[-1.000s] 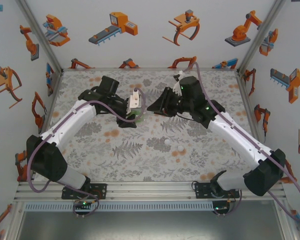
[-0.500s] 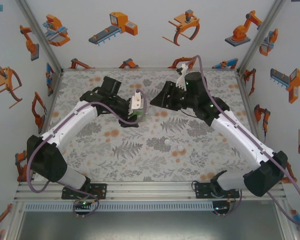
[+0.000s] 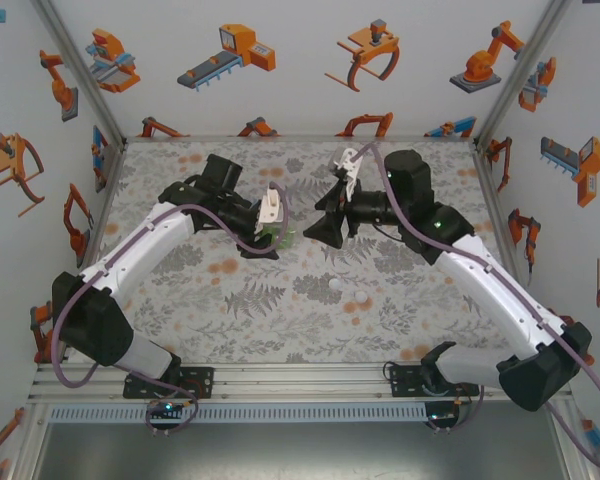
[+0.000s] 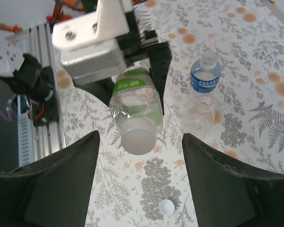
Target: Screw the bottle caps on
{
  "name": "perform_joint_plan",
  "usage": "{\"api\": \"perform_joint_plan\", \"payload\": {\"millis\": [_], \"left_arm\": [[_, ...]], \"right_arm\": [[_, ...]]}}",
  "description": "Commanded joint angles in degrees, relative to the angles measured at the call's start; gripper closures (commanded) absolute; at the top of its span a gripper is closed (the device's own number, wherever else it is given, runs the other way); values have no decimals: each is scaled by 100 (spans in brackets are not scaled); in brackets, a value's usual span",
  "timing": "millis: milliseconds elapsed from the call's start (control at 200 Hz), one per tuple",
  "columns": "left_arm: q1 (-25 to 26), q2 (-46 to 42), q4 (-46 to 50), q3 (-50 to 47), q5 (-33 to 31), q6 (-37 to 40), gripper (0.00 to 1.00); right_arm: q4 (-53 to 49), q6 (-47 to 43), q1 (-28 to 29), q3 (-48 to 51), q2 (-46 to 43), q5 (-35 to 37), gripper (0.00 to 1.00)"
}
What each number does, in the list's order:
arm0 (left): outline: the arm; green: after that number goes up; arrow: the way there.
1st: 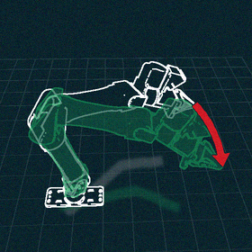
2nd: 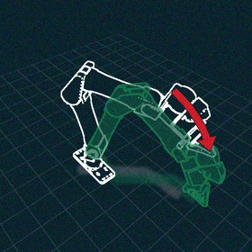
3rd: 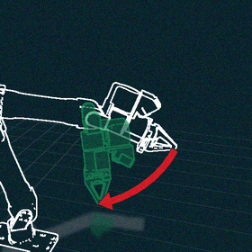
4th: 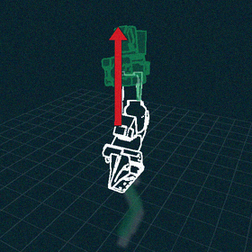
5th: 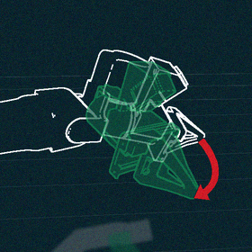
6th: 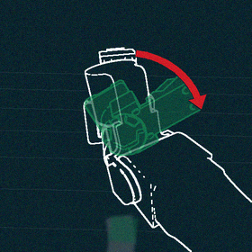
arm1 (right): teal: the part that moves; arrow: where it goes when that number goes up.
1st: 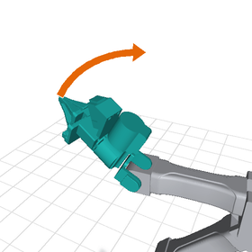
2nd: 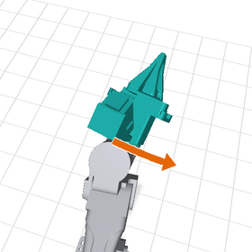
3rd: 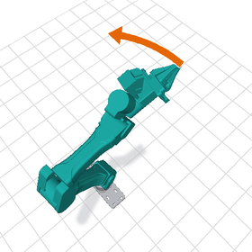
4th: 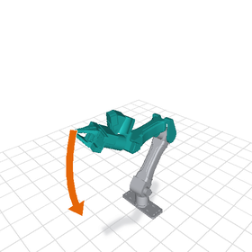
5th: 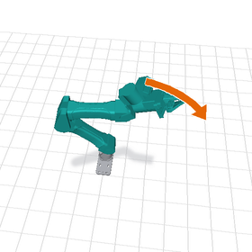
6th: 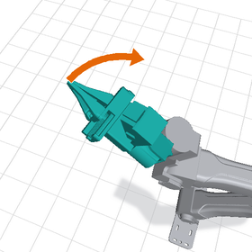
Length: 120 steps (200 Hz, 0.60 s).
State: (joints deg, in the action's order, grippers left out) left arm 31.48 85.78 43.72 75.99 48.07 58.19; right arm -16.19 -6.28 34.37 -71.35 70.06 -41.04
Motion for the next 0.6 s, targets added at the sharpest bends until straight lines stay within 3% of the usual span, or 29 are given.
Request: {"api": "perform_joint_plan", "payload": {"millis": [0, 180, 596], "left_arm": [[29, -136, 218, 22, 266, 201, 100], [42, -126, 233, 17, 243, 210, 100], [39, -117, 259, 30, 220, 223, 100]], "right_arm": [[288, -673, 43, 154, -3, -533, 38], [415, -638, 52, 271, 103, -497, 47], [620, -528, 69, 359, 232, -466, 56]]}}
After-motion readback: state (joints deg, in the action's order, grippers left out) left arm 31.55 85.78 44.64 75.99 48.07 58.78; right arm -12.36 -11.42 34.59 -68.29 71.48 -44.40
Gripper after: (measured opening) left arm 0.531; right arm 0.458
